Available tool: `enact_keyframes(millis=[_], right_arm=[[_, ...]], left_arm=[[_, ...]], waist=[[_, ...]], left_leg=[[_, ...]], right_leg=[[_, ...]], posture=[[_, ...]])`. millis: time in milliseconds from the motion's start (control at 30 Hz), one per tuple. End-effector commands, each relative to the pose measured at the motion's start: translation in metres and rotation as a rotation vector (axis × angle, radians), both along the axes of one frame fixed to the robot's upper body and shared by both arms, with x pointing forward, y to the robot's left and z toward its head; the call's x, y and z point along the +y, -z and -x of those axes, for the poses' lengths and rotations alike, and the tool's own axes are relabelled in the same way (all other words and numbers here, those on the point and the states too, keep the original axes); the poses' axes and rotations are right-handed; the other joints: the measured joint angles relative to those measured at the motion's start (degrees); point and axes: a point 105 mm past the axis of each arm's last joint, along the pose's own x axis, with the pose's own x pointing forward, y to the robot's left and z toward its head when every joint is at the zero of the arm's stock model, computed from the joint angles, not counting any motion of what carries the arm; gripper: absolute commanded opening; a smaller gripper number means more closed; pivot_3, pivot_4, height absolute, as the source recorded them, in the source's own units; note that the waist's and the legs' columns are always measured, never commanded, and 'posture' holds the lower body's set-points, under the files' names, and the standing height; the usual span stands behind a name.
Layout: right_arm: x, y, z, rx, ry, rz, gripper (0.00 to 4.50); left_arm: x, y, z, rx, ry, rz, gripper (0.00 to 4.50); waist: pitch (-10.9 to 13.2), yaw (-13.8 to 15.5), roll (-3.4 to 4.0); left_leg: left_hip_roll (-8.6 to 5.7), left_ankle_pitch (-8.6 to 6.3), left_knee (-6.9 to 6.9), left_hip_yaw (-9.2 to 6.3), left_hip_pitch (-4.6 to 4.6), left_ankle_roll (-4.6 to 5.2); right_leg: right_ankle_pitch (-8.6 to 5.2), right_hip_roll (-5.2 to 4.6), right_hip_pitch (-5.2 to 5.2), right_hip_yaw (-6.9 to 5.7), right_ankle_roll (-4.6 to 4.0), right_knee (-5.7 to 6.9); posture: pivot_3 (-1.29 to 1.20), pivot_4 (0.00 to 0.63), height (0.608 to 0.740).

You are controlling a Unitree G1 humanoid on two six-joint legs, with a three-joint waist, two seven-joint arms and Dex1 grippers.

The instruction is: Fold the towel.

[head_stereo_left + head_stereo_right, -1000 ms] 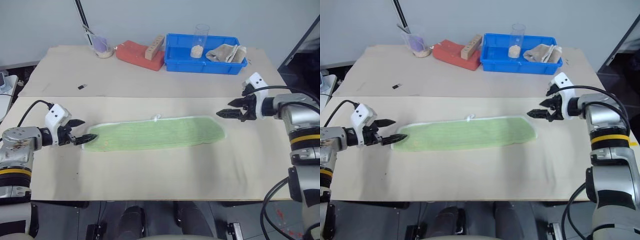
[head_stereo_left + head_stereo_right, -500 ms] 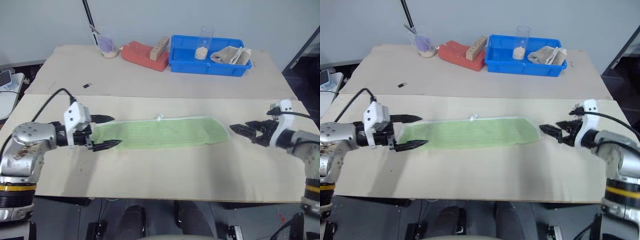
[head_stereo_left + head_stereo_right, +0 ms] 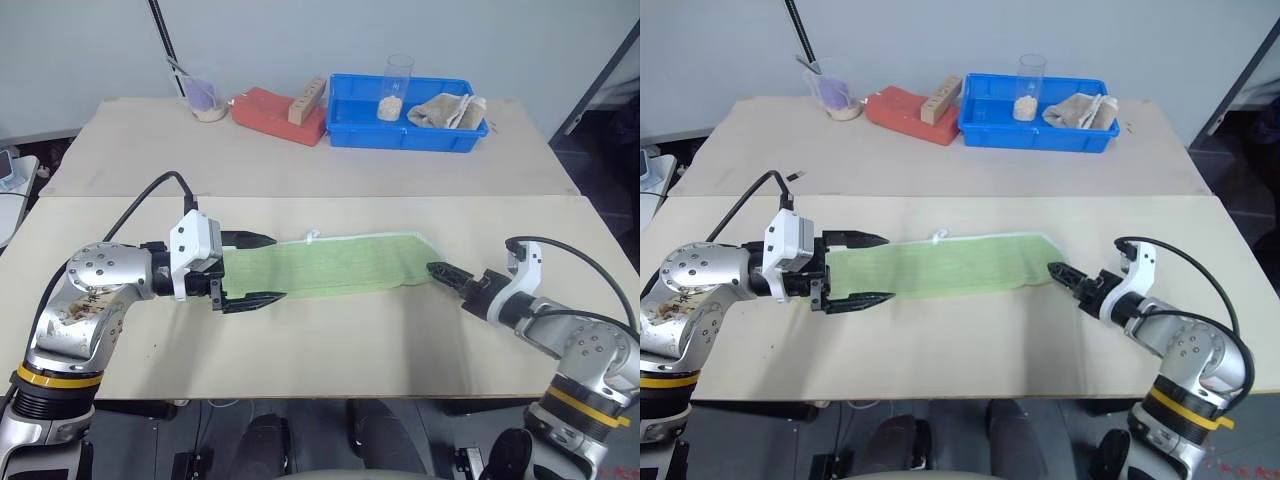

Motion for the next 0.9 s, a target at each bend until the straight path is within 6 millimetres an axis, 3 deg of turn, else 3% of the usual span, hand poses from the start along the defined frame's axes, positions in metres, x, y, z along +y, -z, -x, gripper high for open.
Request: enact_keyframes(millis=[33,233,267,500,633,900], right_arm=[[-0.007,-0.004,-0.007,-0.022,0.056,-0.033,4.47],[-0.001,-0.003,-0.013,-0.025,0.056,-0.067,4.47],[0.0,-0.003,-0.013,-0.025,0.056,-0.068,3.93],[0.003,-0.006,-0.015,-0.037,0.045,-0.076,1.61],[-0.006,-0.01,-0.019,-0.06,0.08,-0.056,0.2],[-0.059,-0.039,-0.016,-0.145,0.13,0.066,0.05]], left_arm=[[0.0,-0.005,0.002,-0.043,-0.001,-0.006,4.5],[-0.001,-0.003,0.003,-0.048,-0.011,-0.011,4.5],[-0.002,-0.003,0.003,-0.048,-0.012,-0.01,4.5],[-0.001,-0.004,0.002,-0.05,-0.023,-0.008,4.5],[0.0,-0.005,0.0,-0.055,-0.03,0.001,4.5],[0.003,-0.013,-0.01,-0.073,-0.053,0.036,4.5]], waist=[[0.0,0.1,0.0],[0.0,0.1,-0.01],[0.0,0.0,-0.01],[0.0,0.0,-0.01],[0.0,0.0,0.0],[0.0,0.3,-0.01]], left_leg=[[0.0,0.0,0.0,0.0,-0.02,0.0],[-0.01,0.0,0.0,-0.01,-0.03,0.0],[-0.01,0.0,0.0,-0.01,-0.03,0.0],[0.0,0.0,-0.03,-0.02,-0.02,0.0],[-0.01,0.0,-0.03,-0.03,-0.05,0.0],[-0.06,0.0,-0.03,-0.03,-0.13,0.0]], right_leg=[[0.0,0.0,0.01,0.01,0.0,-0.05],[0.0,-0.02,0.03,0.02,0.01,-0.08],[0.0,-0.01,0.03,0.01,0.01,-0.07],[0.0,0.0,0.01,0.02,0.01,-0.06],[-0.01,-0.01,0.01,0.01,0.01,-0.09],[-0.02,-0.02,0.02,0.03,0.03,-0.22]], posture=[[0.0,0.15,0.714],[0.0,0.15,0.714],[0.0,0.15,0.714],[0.0,0.15,0.714],[0.0,0.15,0.714],[0.0,0.15,0.714]])
